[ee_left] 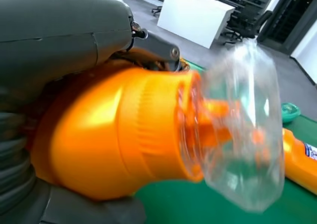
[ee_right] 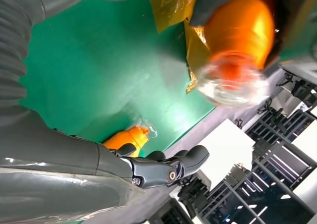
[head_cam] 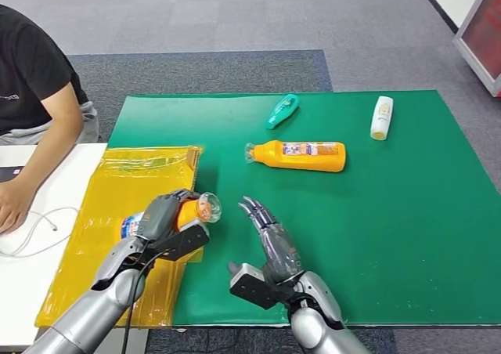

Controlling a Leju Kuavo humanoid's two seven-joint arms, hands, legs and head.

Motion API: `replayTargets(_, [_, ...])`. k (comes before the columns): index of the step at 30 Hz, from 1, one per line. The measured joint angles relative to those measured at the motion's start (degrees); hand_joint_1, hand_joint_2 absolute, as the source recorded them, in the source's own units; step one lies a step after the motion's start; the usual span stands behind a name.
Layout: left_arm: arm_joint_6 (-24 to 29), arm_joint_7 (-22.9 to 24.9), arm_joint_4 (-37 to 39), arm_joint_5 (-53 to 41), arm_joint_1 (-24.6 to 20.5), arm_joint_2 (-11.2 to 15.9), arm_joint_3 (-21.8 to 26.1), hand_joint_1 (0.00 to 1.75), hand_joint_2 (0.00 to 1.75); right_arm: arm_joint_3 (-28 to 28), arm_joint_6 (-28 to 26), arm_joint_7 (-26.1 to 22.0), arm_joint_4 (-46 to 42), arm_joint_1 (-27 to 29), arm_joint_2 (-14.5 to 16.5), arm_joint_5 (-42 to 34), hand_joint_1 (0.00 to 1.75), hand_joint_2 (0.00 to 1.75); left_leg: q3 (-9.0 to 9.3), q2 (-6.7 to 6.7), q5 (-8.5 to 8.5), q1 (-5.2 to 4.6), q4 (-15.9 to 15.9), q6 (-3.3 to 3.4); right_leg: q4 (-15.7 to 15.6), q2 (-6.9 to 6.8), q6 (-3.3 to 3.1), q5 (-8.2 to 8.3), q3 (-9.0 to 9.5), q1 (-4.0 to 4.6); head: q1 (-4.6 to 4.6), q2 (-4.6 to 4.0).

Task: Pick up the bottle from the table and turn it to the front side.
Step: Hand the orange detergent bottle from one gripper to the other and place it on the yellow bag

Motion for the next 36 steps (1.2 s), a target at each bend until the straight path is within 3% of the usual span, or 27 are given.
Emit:
replayTargets(7, [2.92, -1.17, 1.45, -0.09, 4.89, -0.97, 1.17, 0.0, 1.75, 0.6, -0.21, 0.21, 0.0, -0.12, 0.0, 0.03, 0.0, 1.75, -0.92, -0.01, 0.42, 0.0, 0.1, -0.05, 0.0, -0.04, 0.14, 0.16, -0.98, -0.01, -0.02, 0.0])
replayTargets(13, [5.26, -2.69, 1.74, -1.21, 5.94, -1.46, 1.58, 0.0, 1.75, 1.1, -0.21, 0.3, 0.06, -0.26, 0.0, 0.01, 0.0, 1.75, -1.45, -0.13, 0.51, -0.01, 0.13, 0.06, -0.01, -0.25, 0.23, 0.22, -1.34, -0.03, 0.0, 0.0])
replayTargets(19, [13.08, -5.85, 1.56, -3.25, 6.44, -1.78, 1.7, 0.0, 1.75, 1.68, -0.21, 0.46, 0.11, -0.37, 0.0, 0.0, 0.0, 1.75, -1.64, -0.12, 0.51, -0.03, 0.16, 0.07, -0.02, -0.25, 0.3, 0.27, -1.53, -0.06, -0.01, 0.0])
replayTargets(27, [27.78, -19.08, -8.29, 7.75, 6.83, -2.99, 3.87, 0.0, 1.75, 3.16, -1.46, 0.44, 0.52, -0.53, 0.0, -0.74, 0.0, 1.75, -1.83, -0.12, 0.56, -0.03, 0.18, 0.11, -0.02, -0.24, 0.37, 0.34, -1.7, -0.06, -0.01, 0.0])
replayTargets(32, [30.92, -29.0, -15.08, 12.28, 7.88, -5.32, 6.75, 0.0, 1.75, 4.93, -3.16, -0.28, 1.81, -1.81, 0.07, -3.01, 0.0, 1.75, -1.9, -0.12, 0.57, -0.03, 0.19, 0.12, -0.02, -0.25, 0.38, 0.35, -1.75, -0.07, -0.01, 0.0])
replayTargets(36, [30.93, -30.4, -18.17, 15.67, 9.2, -6.86, 7.88, 0.0, 1.75, 6.14, -4.16, -0.68, 3.4, -2.87, 0.16, -4.45, 0.0, 1.75, -1.91, -0.12, 0.56, -0.05, 0.19, 0.12, -0.02, -0.24, 0.38, 0.35, -1.78, -0.08, -0.01, 0.0])
